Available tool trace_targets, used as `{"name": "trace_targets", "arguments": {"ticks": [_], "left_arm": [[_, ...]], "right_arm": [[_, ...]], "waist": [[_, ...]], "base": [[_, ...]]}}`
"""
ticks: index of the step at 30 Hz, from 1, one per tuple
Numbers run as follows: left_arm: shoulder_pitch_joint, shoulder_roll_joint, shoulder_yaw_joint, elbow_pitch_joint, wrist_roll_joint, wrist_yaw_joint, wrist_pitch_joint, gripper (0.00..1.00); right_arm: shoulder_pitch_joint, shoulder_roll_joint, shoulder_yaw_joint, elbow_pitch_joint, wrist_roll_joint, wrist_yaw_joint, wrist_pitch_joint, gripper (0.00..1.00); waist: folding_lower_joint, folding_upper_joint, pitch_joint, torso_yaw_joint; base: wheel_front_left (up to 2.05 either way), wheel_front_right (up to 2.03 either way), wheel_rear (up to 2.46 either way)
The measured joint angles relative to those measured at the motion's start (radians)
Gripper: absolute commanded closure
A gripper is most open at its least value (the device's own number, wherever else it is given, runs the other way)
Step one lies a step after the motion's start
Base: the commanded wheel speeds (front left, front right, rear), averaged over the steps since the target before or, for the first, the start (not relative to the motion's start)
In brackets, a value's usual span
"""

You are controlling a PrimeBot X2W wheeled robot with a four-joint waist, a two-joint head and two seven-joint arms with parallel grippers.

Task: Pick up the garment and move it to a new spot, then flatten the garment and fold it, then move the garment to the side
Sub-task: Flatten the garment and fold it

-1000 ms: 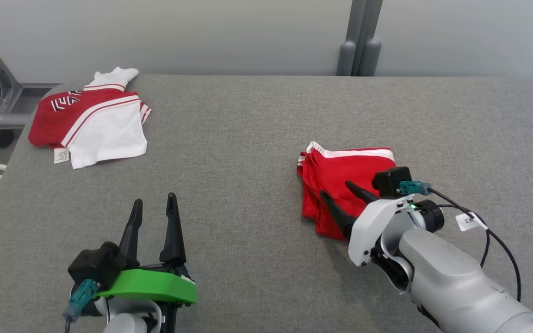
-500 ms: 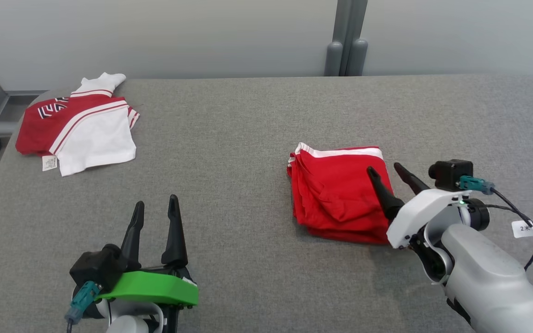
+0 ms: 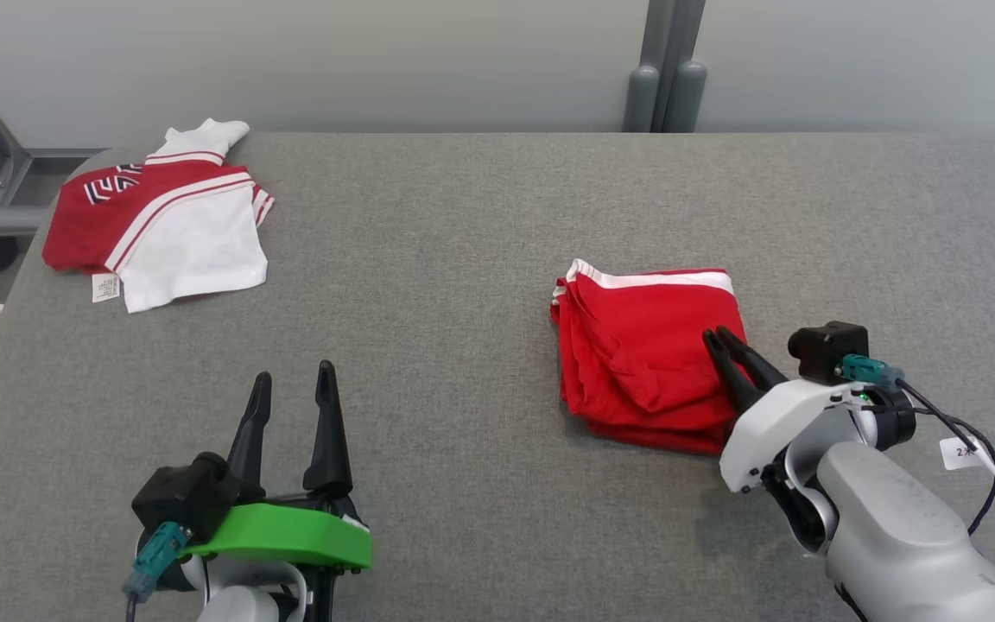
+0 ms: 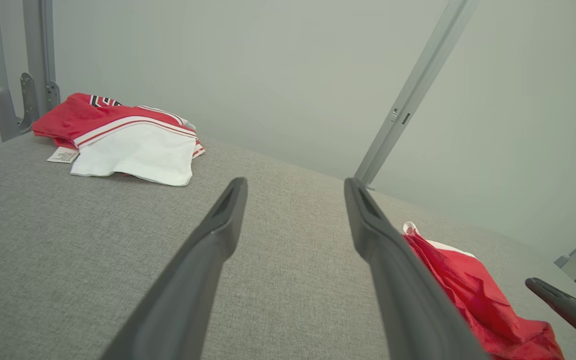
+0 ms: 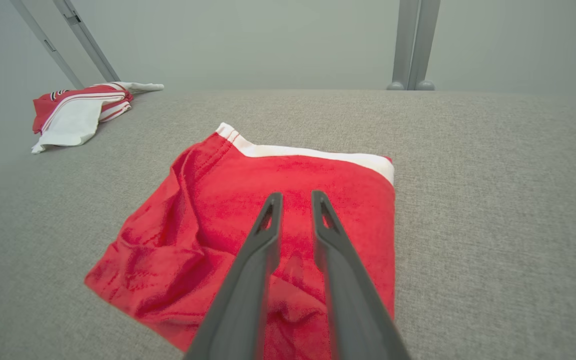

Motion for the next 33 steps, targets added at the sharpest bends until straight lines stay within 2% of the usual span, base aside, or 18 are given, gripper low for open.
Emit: {"name": "trace_targets", "arguments": {"ticks": [15,26,33], "left_arm": [[-0.02,0.0,0.002,0.002,-0.003,-0.002,0.0,0.0],[-0.025,0.0,0.002,0.0,-0.004,-0.002,0.0,0.0],[-0.025,0.0,0.013,0.001,-0.004,0.0,0.0,0.0]], "right_arm": [[0.002,0.1,-0.002,0.076,-0.088,0.0,-0.001,1.0],[-0.016,0.152,0.113,0.135,-0.104,0.0,-0.001,1.0],[-0.016,0.16,0.163,0.117,-0.091,0.0,-0.001,1.0]], "waist": [[0.0,0.0,0.026,0.074],[0.0,0.0,0.042,0.118],[0.0,0.0,0.038,0.106]], "base": [[0.0,0.0,0.0],[0.0,0.0,0.0],[0.0,0.0,0.0]]}}
